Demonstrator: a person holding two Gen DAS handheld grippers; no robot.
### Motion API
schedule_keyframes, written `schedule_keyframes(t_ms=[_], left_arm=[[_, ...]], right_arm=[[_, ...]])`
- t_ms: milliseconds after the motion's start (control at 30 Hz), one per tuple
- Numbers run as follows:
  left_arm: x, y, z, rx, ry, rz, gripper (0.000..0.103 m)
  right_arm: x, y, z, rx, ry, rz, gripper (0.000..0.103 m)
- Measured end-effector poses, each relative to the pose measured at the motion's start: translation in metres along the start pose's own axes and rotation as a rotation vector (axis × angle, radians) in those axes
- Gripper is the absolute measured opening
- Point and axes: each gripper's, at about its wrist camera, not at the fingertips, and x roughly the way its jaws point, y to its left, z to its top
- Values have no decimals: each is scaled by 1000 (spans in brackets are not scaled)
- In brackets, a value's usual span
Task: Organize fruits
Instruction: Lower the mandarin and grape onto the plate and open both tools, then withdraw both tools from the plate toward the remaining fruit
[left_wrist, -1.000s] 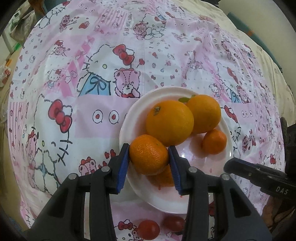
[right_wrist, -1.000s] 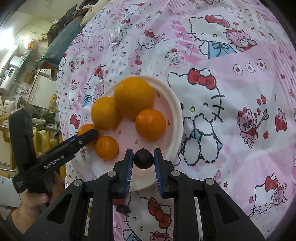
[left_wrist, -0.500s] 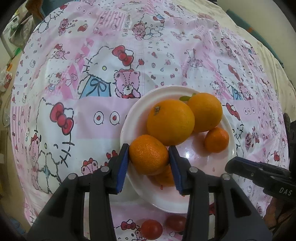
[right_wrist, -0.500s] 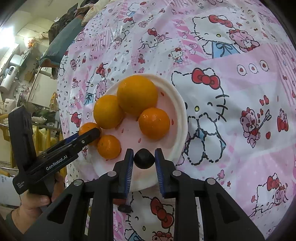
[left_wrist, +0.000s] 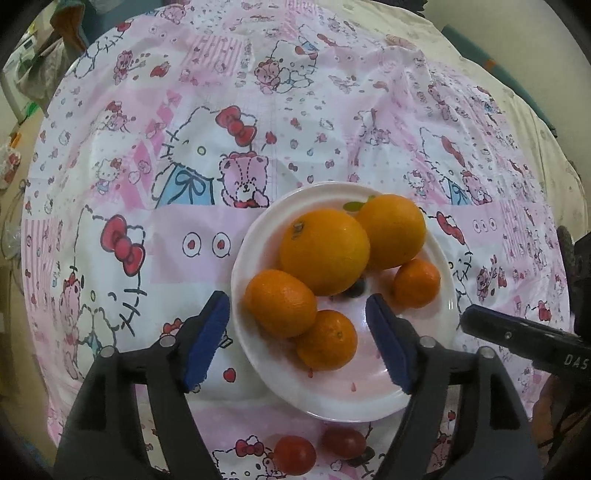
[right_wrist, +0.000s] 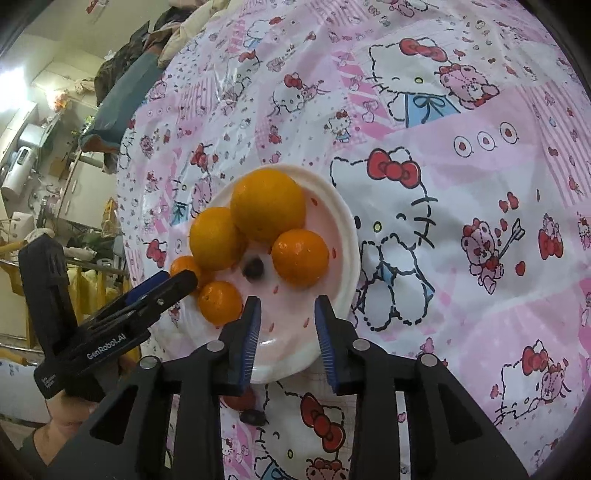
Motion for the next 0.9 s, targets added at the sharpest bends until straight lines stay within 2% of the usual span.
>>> schedule_keyframes(t_ms=[100, 233, 367, 467, 533, 667, 767, 900], left_arm=[[-2, -1, 1, 2, -8, -5, 73], [-7, -2, -1, 12, -27, 6, 73], [-17, -3, -4, 22, -66, 11, 73], [-32, -3, -9, 41, -111, 7, 73], [-42, -3, -11, 52, -143, 46, 73], [-62, 2, -16, 33, -171, 48, 73], [-78, 0, -21, 47, -229, 85, 73], [-95, 2, -23, 33, -256, 100, 73]], right_arm=[[-7, 1, 0, -4, -25, -2, 54], [-15, 2, 0, -2, -43, 10, 59], [-27, 9, -3, -25, -89, -5, 72], [-36, 18, -7, -69, -119, -22, 72], [-45, 23, -11, -85, -151, -28, 72], [-57, 31, -20, -106, -171, -5, 72], [-62, 38, -26, -136, -185, -6, 72], [-68, 42, -31, -128, -204, 17, 72]])
